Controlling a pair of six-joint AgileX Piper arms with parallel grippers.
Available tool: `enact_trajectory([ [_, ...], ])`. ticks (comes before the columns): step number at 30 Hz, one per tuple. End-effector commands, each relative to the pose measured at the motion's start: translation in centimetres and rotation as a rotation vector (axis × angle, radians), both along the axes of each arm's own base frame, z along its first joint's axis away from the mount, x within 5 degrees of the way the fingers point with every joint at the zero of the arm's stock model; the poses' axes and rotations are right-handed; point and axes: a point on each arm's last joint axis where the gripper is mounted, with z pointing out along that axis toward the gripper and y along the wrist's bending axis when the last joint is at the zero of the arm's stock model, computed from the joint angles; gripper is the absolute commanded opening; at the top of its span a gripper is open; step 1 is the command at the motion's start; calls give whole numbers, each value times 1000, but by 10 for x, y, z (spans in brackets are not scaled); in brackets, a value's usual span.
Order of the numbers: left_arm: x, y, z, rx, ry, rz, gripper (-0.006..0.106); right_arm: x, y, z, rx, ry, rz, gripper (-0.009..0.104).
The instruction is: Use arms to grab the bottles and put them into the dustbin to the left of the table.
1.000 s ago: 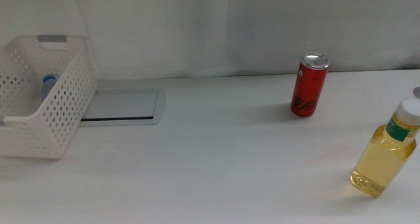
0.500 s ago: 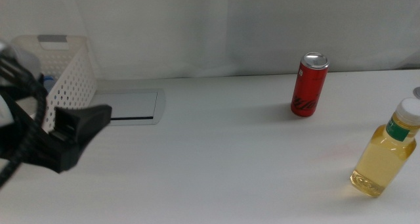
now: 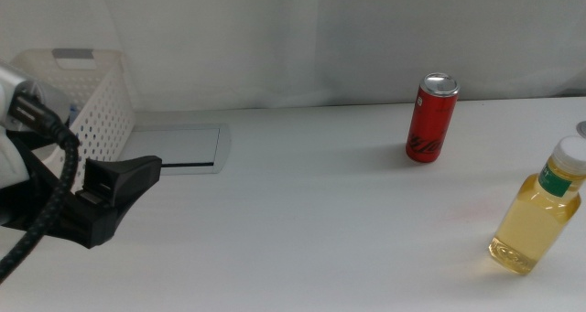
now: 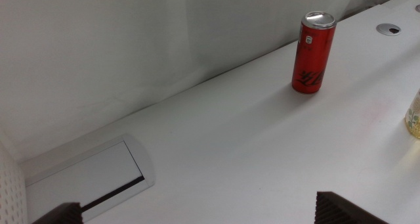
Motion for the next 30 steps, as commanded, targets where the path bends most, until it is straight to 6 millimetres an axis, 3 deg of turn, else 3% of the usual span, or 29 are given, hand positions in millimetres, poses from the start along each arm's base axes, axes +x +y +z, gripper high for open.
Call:
enact_trajectory([
  [1, -1, -1, 1, -11, -9, -5, 93, 14, 6, 1, -48, 151, 67, 103],
  [5, -1, -1, 1, -15, -7, -4, 93, 43, 17, -20, -79, 342, 172, 103],
  [7, -1, -1, 1, -15, -7, -4, 93, 48, 16, -32, -77, 349, 157, 103],
  [16, -1, -1, 1, -16, -11, -3, 93, 34, 10, -95, -21, 335, 78, 103],
  [24, 4, -2, -2, -14, 0, 1, 93, 45, 8, -105, -38, 373, 53, 103],
  [30, 6, -2, -1, -16, -7, 5, 91, 66, 5, -128, -73, 436, 12, 103],
])
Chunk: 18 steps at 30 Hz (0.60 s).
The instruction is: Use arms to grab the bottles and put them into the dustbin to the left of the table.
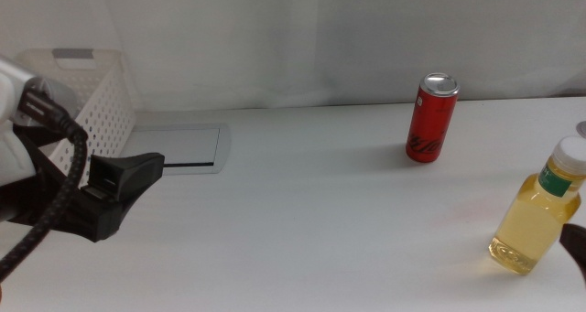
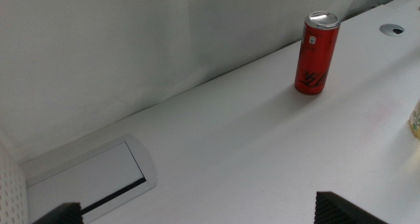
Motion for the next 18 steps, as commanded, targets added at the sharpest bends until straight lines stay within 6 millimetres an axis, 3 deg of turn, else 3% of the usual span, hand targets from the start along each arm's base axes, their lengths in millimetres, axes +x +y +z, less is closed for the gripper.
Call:
enact_trajectory([
  [1, 1, -1, 0, -13, -7, 0, 91, 9, -2, -9, -35, 10, -10, 103],
  [6, 2, -1, -1, -16, -22, 7, 91, 18, 0, -23, -88, -29, 8, 103],
  [18, 11, -3, -8, -2, 12, 8, 91, 4, 15, -50, -121, -193, 133, 103],
])
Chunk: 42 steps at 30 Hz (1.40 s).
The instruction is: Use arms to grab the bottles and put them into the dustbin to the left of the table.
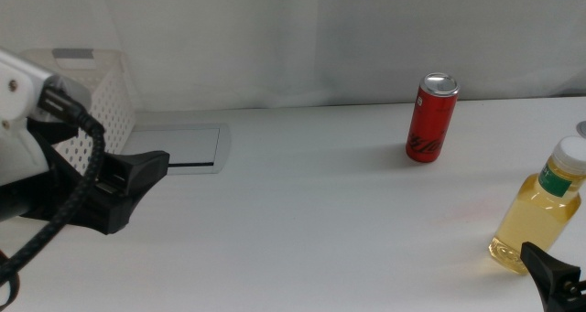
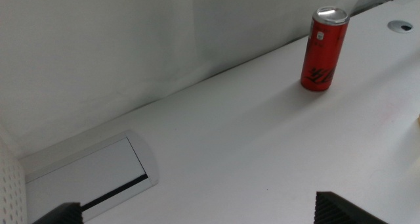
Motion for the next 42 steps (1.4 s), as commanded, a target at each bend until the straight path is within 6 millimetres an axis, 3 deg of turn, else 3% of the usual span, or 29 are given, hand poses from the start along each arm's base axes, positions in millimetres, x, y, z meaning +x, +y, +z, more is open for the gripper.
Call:
enact_trajectory([
  [1, 3, -2, -3, -4, 3, -2, 91, -1, -1, -4, -15, -38, 0, 103],
  [7, 7, -3, -6, 1, 21, -2, 91, 1, -3, -15, -27, -29, -31, 103],
  [23, 7, -3, -6, 8, 14, -3, 91, 35, -4, -41, -1, -26, -187, 103],
  [34, 7, -3, -6, 9, 13, -4, 91, 49, 2, -46, 17, -22, -184, 103],
  [42, 7, -3, -6, 16, 14, -9, 90, 77, 15, -45, 28, -45, -148, 103],
])
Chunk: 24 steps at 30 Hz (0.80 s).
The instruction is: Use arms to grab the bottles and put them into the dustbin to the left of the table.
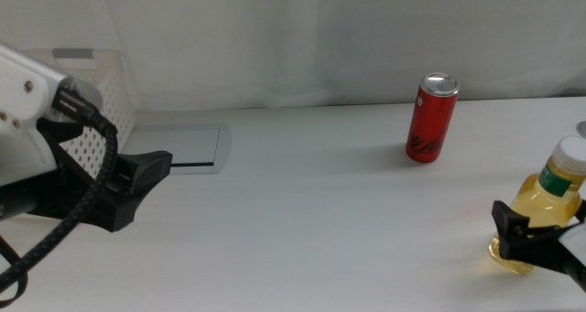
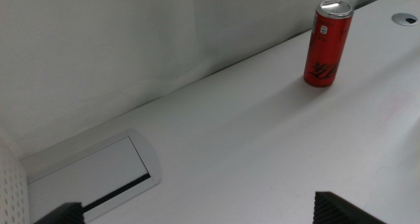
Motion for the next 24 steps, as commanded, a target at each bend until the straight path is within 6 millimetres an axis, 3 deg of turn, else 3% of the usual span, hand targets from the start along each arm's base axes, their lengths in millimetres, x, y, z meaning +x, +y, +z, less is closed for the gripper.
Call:
enact_trajectory([
  [1, 1, -1, -2, -1, 6, -5, 90, 9, 4, 0, -1, -16, 10, 103],
  [6, 1, -1, -2, 5, 4, -8, 90, 17, 7, -5, 15, 12, -3, 101],
  [9, 1, -1, -2, 5, 4, -8, 90, 18, 8, -8, 36, 28, -7, 90],
  [11, 1, -1, -2, 5, 4, -8, 90, 18, 8, -8, 35, 35, -7, 71],
  [16, 1, -1, -2, 5, 4, -8, 90, 17, 8, -10, 33, 59, -6, -1],
  [20, 1, -1, -2, 10, 1, -12, 90, 24, 13, 0, 42, -38, 36, -3],
  [24, 1, -1, -2, 12, 0, -13, 90, 37, 30, 11, 16, -78, 193, -3],
])
